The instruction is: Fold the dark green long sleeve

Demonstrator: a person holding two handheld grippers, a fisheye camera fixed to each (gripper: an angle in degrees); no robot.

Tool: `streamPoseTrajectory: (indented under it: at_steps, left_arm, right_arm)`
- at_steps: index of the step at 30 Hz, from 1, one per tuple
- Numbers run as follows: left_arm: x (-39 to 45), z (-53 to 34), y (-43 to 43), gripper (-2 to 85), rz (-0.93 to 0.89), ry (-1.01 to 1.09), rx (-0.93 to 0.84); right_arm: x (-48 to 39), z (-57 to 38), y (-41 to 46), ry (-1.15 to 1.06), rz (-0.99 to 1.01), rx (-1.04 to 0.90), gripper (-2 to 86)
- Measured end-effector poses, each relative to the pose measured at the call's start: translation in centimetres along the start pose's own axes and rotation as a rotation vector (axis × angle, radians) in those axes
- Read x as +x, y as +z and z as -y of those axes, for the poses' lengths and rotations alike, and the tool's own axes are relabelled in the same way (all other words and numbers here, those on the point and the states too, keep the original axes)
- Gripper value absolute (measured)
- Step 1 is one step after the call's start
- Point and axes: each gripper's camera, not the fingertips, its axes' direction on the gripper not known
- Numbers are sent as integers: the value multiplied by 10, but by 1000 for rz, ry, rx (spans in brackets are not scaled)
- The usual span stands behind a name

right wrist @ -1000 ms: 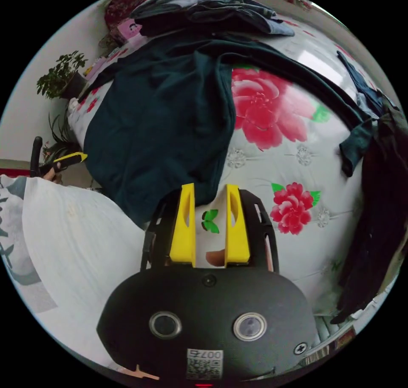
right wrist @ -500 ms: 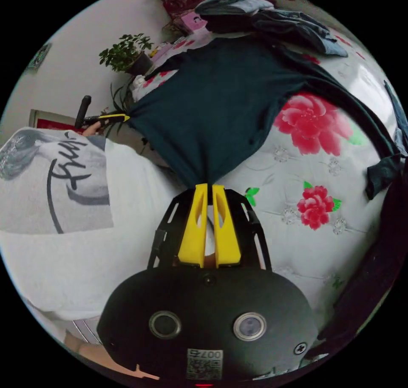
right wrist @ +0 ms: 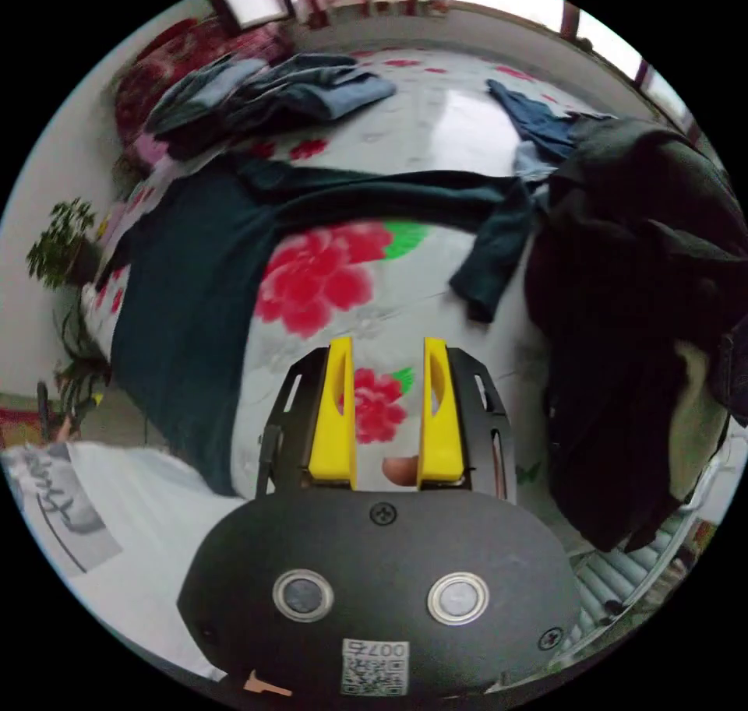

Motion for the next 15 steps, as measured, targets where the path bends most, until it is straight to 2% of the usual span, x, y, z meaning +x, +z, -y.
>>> streamPoseTrajectory:
  at_steps: [4,7,11,12,13,15]
  left_arm:
    - [-25,16,-20,42,-74,-79,44]
    - [-44,31,-35,53,-120,-131,77]
    - [-75,63,-55,63,-181,-197,126]
    - [-80,70,-57,64,-189,-206,131]
    - [-89,83,-62,68,-200,-222,140]
    - [-104,107,-70,75,-215,-241,155]
  right_arm:
    - [37,36,13,83,-40,-18,85]
    - [41,58,43,63,-60,-134,80]
    - [32,75,44,25,-213,-181,35]
    - [31,82,37,-18,-172,-208,23]
    - [31,84,28,-31,-149,-200,19]
    - [39,89,-39,-45,-125,-37,9]
